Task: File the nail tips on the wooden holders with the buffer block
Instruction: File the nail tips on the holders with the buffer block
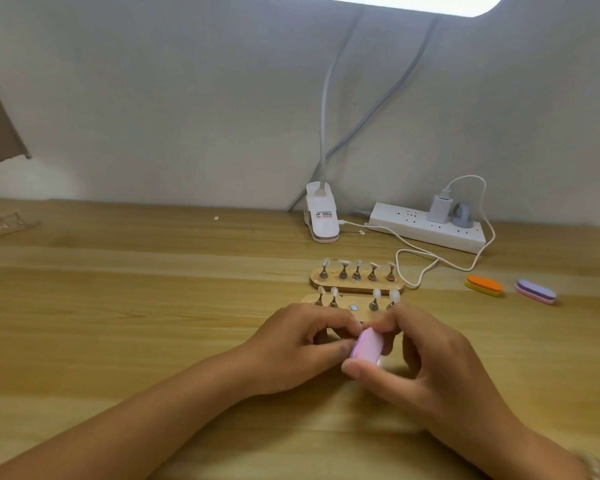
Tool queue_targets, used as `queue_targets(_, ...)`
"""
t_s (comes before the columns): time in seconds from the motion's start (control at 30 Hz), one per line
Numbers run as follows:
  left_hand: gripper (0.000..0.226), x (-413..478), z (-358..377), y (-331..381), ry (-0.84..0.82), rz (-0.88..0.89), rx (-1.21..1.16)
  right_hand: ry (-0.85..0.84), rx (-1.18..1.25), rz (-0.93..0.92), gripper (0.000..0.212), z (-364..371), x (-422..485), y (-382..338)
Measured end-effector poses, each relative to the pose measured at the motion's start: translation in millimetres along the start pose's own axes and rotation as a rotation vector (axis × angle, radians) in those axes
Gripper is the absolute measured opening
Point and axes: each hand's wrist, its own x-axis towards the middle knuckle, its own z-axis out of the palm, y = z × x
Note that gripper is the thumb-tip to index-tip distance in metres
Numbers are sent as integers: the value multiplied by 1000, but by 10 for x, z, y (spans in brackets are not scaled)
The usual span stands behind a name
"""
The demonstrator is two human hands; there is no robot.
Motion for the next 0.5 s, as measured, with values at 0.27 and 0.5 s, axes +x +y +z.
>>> queue_targets(0.27, 14, -2, -9, 18, 2, 9, -13, 4, -13, 9, 46, 10, 2, -14)
queue_targets(0.5, 13, 5, -16, 16, 24, 17, -53, 22, -15, 4, 43, 16, -5, -24)
